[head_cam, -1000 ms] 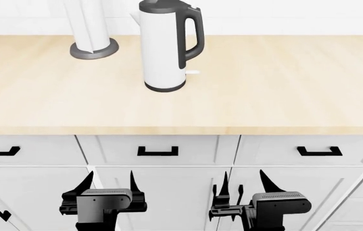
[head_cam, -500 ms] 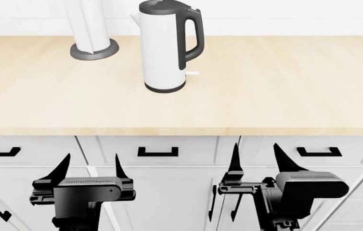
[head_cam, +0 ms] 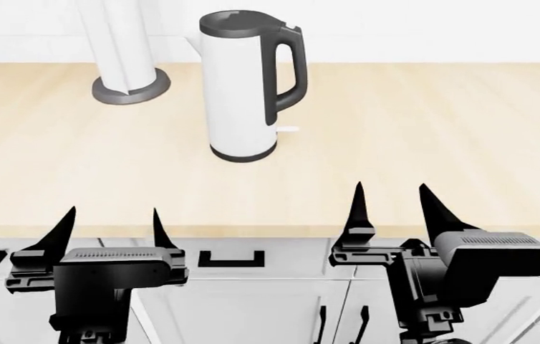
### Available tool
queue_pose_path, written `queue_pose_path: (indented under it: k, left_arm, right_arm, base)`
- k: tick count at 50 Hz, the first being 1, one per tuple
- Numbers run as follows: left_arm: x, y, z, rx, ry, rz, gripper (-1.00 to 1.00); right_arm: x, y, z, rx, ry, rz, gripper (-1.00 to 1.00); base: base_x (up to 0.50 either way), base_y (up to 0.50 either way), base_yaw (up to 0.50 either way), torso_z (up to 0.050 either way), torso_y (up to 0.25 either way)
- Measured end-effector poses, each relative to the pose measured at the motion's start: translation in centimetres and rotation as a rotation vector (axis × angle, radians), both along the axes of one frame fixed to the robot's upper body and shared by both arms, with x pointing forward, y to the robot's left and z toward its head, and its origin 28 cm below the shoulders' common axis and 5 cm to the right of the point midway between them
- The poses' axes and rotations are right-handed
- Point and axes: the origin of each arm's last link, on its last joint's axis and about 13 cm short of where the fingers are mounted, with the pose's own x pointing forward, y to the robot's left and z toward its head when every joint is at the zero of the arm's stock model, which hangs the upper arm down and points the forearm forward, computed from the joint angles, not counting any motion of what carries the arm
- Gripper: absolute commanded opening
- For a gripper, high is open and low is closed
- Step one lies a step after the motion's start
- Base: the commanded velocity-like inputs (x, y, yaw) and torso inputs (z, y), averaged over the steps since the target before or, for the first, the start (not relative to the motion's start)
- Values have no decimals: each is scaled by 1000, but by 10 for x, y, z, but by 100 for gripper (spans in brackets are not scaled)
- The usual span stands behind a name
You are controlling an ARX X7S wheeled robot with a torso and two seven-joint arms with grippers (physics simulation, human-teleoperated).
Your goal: Press down the lever to turn on the electric kettle.
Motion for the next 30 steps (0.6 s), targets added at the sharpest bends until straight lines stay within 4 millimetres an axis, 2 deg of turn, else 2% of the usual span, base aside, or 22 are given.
queue_pose_path:
  k: [20, 30]
  left_arm:
    - [-1, 0, 1, 17, -3, 2, 100]
    - [0, -1, 0, 20, 0, -2, 100]
  right_arm:
    - [0, 0, 3, 4, -12, -1, 100]
    - [0, 0, 4, 7, -15, -6, 100]
  base:
    - [405, 0, 0, 0, 0]
    - [268, 0, 0, 0, 0]
